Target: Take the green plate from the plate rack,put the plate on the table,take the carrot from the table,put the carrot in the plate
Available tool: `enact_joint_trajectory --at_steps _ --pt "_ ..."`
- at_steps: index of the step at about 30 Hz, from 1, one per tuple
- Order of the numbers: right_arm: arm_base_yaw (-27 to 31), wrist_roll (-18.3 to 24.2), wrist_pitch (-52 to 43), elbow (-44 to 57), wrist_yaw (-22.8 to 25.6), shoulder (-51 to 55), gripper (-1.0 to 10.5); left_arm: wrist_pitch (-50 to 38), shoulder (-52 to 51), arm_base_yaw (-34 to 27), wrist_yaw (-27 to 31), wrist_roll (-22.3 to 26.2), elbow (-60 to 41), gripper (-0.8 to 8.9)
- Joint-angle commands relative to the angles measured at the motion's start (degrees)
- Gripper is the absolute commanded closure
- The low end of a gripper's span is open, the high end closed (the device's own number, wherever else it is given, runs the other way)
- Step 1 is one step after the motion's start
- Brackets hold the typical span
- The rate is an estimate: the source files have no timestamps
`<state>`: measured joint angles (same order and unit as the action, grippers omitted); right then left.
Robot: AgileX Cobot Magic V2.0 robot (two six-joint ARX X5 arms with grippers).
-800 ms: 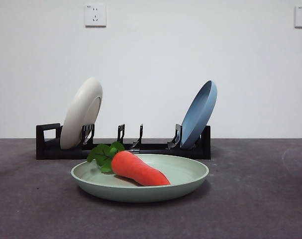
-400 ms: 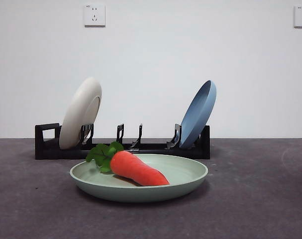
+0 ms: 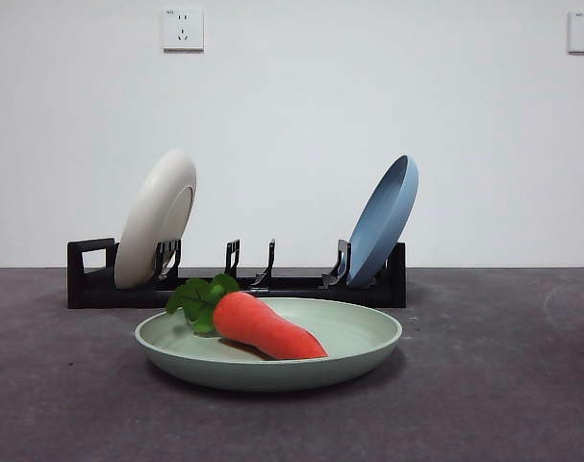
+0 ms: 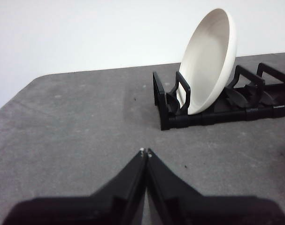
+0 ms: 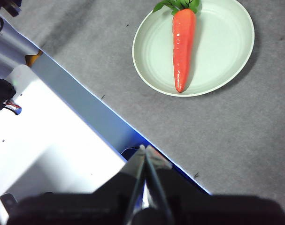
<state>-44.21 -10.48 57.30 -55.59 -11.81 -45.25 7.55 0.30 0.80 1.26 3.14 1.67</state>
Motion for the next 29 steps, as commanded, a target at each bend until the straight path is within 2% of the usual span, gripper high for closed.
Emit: enact_joint_trajectory --at_steps 1,8,29 --pt "-0.1 0.4 -0.2 0.3 0.2 0.1 9.4 -0.2 -0.2 -0.2 -0.2 -1.5 -1.5 8.16" --pt "-0.1 0.4 -0.2 0.3 0.2 0.0 9.4 3.2 -0.2 -0.2 -0.3 -1.7 -1.5 8.16" --pt "-0.1 0.4 -0.2 0.3 0.2 0.0 9.4 2.9 -0.2 -0.2 -0.1 -1.6 -1.5 8.16"
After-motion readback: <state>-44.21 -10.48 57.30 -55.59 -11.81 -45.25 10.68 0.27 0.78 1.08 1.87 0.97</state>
